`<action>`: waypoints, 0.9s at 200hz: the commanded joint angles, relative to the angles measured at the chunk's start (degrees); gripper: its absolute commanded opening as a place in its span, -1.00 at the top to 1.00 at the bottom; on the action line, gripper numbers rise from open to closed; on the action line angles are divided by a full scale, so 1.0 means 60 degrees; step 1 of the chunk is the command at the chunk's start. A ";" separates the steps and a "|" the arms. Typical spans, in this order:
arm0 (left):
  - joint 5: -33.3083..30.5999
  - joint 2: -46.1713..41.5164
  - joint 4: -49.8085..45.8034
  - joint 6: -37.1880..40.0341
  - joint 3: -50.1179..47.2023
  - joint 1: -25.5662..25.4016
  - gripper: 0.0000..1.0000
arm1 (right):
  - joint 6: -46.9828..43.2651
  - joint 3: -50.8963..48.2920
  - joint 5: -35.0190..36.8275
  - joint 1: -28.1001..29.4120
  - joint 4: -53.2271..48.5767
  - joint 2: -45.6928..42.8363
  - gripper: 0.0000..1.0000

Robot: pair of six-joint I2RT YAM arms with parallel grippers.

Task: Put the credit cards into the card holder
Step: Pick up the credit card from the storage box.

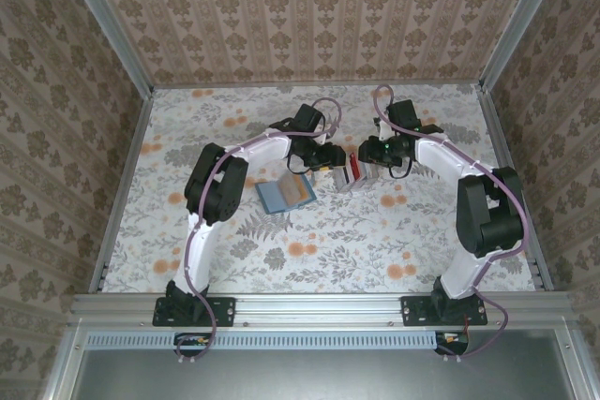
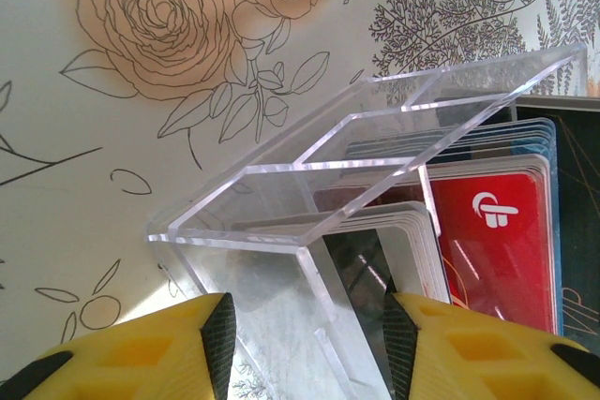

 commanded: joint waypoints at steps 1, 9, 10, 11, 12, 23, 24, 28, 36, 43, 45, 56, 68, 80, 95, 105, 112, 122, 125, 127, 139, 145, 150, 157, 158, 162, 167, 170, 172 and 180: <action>0.0085 0.0082 -0.0148 -0.0108 0.0214 -0.0031 0.03 | -0.0136 0.0279 0.0079 0.0053 -0.0332 -0.0122 0.43; 0.0079 0.0082 -0.0143 -0.0100 0.0202 -0.0031 0.03 | -0.0143 0.0294 0.0125 0.0043 -0.0349 -0.0146 0.47; 0.0075 0.0082 -0.0135 -0.0097 0.0201 -0.0031 0.03 | -0.0140 0.0287 0.0133 0.0044 -0.0346 -0.0142 0.48; 0.0072 0.0075 -0.0131 -0.0110 0.0201 -0.0031 0.03 | -0.0139 0.0290 0.0130 0.0044 -0.0344 -0.0154 0.49; 0.0079 0.0071 -0.0137 -0.0116 0.0201 -0.0031 0.03 | -0.0146 0.0292 0.0136 0.0045 -0.0344 -0.0161 0.49; 0.0083 0.0082 -0.0133 -0.0116 0.0212 -0.0022 0.03 | -0.0174 0.0304 0.0167 0.0009 -0.0397 -0.0188 0.52; 0.0084 0.0082 -0.0130 -0.0112 0.0206 -0.0027 0.03 | -0.0170 0.0306 0.0169 0.0005 -0.0399 -0.0192 0.53; 0.0085 0.0082 -0.0122 -0.0120 0.0201 -0.0018 0.03 | -0.0178 0.0309 0.0188 -0.0010 -0.0409 -0.0210 0.54; 0.0077 0.0078 -0.0118 -0.0121 0.0203 -0.0017 0.03 | -0.0201 0.0309 0.0225 -0.0047 -0.0430 -0.0260 0.59; 0.0077 0.0071 -0.0128 -0.0115 0.0205 -0.0009 0.04 | -0.0213 0.0318 0.0267 -0.0071 -0.0458 -0.0296 0.62; 0.0083 0.0061 -0.0131 -0.0121 0.0202 -0.0011 0.04 | -0.0222 0.0322 0.0283 -0.0072 -0.0460 -0.0305 0.62; 0.0081 0.0042 -0.0135 -0.0101 0.0202 0.0002 0.03 | -0.0253 0.0323 0.0386 -0.0131 -0.0502 -0.0384 0.68; 0.0077 0.0002 -0.0139 -0.0094 0.0204 0.0012 0.04 | -0.0299 0.0352 0.0462 -0.0175 -0.0573 -0.0480 0.73; 0.0070 -0.0034 -0.0135 -0.0093 0.0197 0.0027 0.04 | -0.0350 0.0356 0.0554 -0.0231 -0.0617 -0.0572 0.78; 0.0055 -0.0091 -0.0141 -0.0067 0.0194 0.0042 0.04 | -0.0400 0.0381 0.0644 -0.0298 -0.0663 -0.0667 0.83; 0.0044 -0.0122 -0.0142 -0.0055 0.0199 0.0060 0.04 | -0.0418 0.0393 0.0695 -0.0328 -0.0694 -0.0737 0.85; 0.0053 -0.0144 -0.0156 -0.0050 0.0200 0.0057 0.04 | -0.0416 0.0387 0.0726 -0.0347 -0.0694 -0.0782 0.87; 0.0052 -0.0191 -0.0173 -0.0035 0.0195 0.0079 0.04 | -0.0417 0.0382 0.0757 -0.0377 -0.0686 -0.0857 0.89; 0.0055 -0.0216 -0.0172 -0.0031 0.0191 0.0072 0.04 | -0.0416 0.0376 0.0757 -0.0367 -0.0670 -0.0881 0.90; 0.0055 -0.0223 -0.0182 -0.0027 0.0191 0.0071 0.04 | -0.0416 0.0377 0.0765 -0.0358 -0.0685 -0.0895 0.90; 0.0048 -0.0318 -0.0241 0.0015 0.0212 0.0085 0.04 | -0.0428 0.0424 0.0783 -0.0374 -0.0735 -0.0961 0.91; 0.0024 -0.0389 -0.0286 0.0045 0.0223 0.0100 0.04 | -0.0433 0.0435 0.0819 -0.0376 -0.0751 -0.1005 0.92; 0.0013 -0.0460 -0.0315 0.0076 0.0231 0.0122 0.04 | -0.0431 0.0433 0.0856 -0.0382 -0.0749 -0.1053 0.92; -0.0032 -0.0576 -0.0366 0.0122 0.0231 0.0155 0.04 | -0.0435 0.0447 0.0885 -0.0384 -0.0773 -0.1126 0.92; -0.0040 -0.0591 -0.0379 0.0131 0.0238 0.0157 0.04 | -0.0440 0.0451 0.0887 -0.0382 -0.0770 -0.1137 0.92; -0.0058 -0.0660 -0.0425 0.0160 0.0219 0.0185 0.04 | -0.0440 0.0443 0.0902 -0.0378 -0.0789 -0.1182 0.92; -0.0080 -0.0765 -0.0442 0.0190 0.0209 0.0214 0.04 | -0.0436 0.0462 0.0904 -0.0389 -0.0797 -0.1250 0.92; -0.0090 -0.0835 -0.0474 0.0202 0.0204 0.0237 0.04 | -0.0437 0.0469 0.0915 -0.0392 -0.0810 -0.1293 0.92; -0.0105 -0.0883 -0.0485 0.0218 0.0194 0.0256 0.04 | -0.0440 0.0470 0.0910 -0.0390 -0.0811 -0.1335 0.92; -0.0167 -0.1060 -0.0537 0.0279 0.0158 0.0314 0.04 | -0.0409 0.0460 0.0914 -0.0377 -0.0791 -0.1471 0.92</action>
